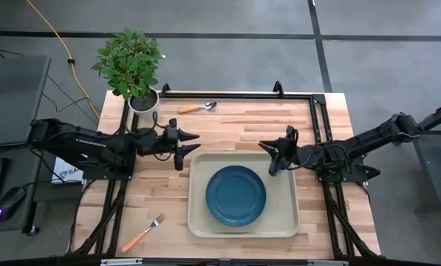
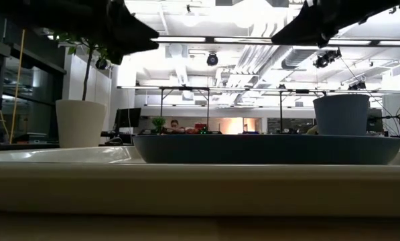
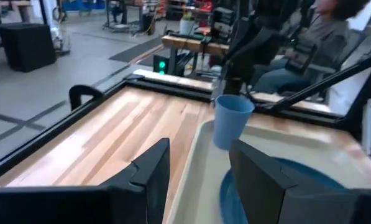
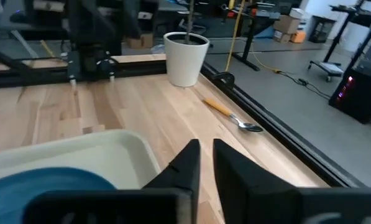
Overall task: Pick and place plate/cup/fork/spoon on tray
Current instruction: Put the yellow spoon on the white serving tray to the left of the blue plate
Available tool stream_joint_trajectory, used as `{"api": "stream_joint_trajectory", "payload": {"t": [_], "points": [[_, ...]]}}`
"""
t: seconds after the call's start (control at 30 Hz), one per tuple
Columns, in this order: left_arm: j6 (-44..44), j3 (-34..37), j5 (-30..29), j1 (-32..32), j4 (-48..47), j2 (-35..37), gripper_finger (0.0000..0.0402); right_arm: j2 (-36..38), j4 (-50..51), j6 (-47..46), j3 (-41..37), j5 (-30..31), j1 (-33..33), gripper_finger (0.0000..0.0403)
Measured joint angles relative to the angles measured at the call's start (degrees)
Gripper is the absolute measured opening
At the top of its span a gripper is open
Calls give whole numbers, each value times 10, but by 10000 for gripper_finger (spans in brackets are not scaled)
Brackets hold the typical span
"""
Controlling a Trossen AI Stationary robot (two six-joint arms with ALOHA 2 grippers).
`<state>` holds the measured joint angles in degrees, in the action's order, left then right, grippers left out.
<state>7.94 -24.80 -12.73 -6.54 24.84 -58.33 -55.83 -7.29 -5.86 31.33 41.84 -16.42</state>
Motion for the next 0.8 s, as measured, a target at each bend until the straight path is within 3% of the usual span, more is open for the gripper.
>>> {"api": "stream_joint_trajectory", "payload": {"t": [0.27, 0.47, 0.8], "points": [[-22, 0, 2, -15, 8, -25, 147, 0, -7, -15, 0, -5, 23, 151], [-36, 0, 18, -17, 13, -30, 147, 0, -8, 8, 0, -56, 23, 224], [-47, 0, 18, -18, 26, -30, 147, 9, -86, 42, -66, -56, 23, 248]]}}
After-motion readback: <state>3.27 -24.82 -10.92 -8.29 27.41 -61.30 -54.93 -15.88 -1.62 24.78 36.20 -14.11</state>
